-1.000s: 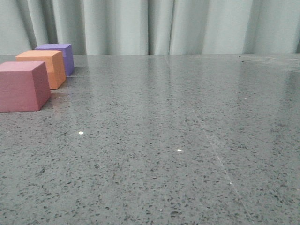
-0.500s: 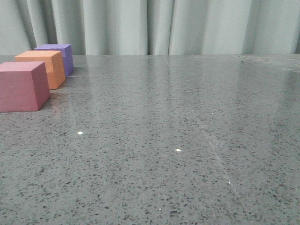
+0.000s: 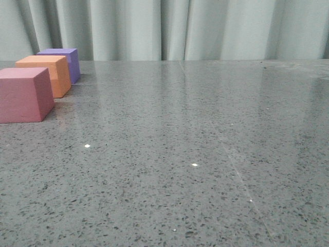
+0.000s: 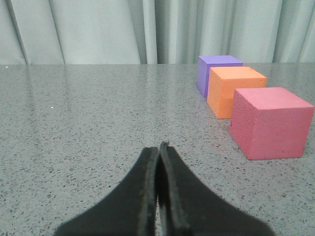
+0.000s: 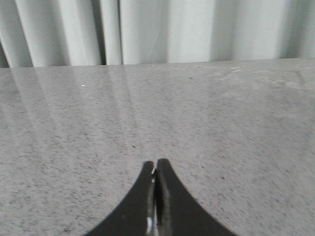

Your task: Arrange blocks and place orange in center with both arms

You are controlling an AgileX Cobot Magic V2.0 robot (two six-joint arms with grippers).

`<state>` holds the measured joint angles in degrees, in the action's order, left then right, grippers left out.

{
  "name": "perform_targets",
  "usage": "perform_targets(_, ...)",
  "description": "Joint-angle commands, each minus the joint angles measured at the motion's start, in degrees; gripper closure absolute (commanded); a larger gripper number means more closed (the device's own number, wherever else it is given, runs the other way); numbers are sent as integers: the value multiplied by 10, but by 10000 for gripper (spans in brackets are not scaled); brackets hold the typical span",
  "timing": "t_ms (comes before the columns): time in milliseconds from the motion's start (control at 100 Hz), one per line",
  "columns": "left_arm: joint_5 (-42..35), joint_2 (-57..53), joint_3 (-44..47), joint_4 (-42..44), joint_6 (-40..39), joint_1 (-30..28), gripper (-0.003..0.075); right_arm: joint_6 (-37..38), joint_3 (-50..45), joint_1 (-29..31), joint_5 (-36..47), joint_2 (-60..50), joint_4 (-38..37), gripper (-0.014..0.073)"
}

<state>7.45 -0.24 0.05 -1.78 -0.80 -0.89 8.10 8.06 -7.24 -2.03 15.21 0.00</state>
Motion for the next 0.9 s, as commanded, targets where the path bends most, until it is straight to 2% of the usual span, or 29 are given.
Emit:
perform_targets(0,-47,-19,11,-5,-4,-1,739,-10,-13,23,52,-30,5,715)
perform_targets(320,-47,-19,11,-5,-4,-1,739,-10,-93,63,48,-174,5,715)
perform_targets(890,-47,-19,11,-5,-4,-1,739,-10,-93,64,26,-172,5,715)
